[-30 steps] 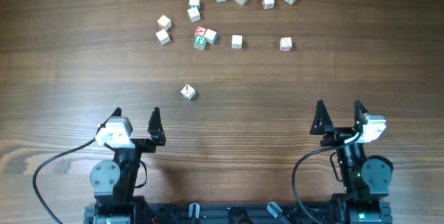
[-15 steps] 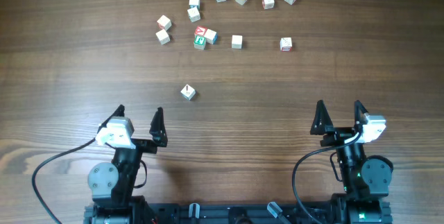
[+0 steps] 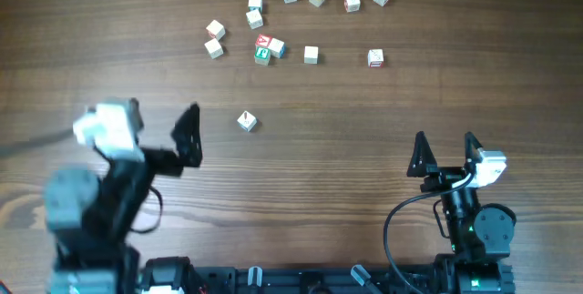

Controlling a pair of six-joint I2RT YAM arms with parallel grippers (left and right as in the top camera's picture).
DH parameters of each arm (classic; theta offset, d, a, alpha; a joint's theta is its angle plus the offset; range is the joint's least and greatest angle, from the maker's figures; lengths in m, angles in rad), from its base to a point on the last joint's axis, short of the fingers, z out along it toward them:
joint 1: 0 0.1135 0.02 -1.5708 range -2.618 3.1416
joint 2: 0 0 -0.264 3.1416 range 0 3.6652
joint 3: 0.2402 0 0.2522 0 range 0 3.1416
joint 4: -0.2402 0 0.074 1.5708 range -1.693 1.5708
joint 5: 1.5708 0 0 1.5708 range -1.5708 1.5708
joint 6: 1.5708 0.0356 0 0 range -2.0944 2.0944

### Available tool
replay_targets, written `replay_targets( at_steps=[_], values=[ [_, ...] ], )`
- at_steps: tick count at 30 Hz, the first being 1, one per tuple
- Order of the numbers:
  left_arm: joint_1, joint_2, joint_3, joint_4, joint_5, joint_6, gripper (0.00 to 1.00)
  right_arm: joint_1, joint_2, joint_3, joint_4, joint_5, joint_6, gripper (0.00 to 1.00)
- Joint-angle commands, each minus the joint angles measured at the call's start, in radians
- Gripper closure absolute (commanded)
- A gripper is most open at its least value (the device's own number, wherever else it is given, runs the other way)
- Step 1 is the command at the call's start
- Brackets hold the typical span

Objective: Form a horizontal line

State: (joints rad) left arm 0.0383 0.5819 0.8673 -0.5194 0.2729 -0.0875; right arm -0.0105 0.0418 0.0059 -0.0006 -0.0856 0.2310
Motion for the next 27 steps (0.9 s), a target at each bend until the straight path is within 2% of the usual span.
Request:
replay_targets(
  at_steps=[1,4,6,12,19,22,27],
  values=[
    [-0.003,0.254,0.261,-0.194,0.086,0.117,0.0,-0.004,0.0,0.0,0.002,0.003,0.008,0.0],
    [-0.004,0.439,0.423,-0.389,0.086,0.194,0.0,-0.004,0.0,0.0,0.002,0.003,0.008,0.0],
    [-0.004,0.54,0.472,-0.458,0.092,0.2,0.0,-0.004,0.0,0.0,0.002,0.002,0.008,0.0],
    [-0.004,0.786,0.478,-0.492,0.239,0.223,0.0,-0.004,0.0,0.0,0.002,0.003,0.008,0.0],
    [-0.068,1.026,0.478,-0.495,0.256,0.471,0.0,-0.004,0.0,0.0,0.002,0.003,0.008,0.0],
    [-0.114,1.096,0.478,-0.484,0.174,0.5,0.0,-0.004,0.0,0.0,0.002,0.003,0.008,0.0],
    [-0.217,1.181,0.477,-0.467,-0.138,0.5,0.0,-0.004,0.0,0.0,0.002,0.003,0.008,0.0]
  ],
)
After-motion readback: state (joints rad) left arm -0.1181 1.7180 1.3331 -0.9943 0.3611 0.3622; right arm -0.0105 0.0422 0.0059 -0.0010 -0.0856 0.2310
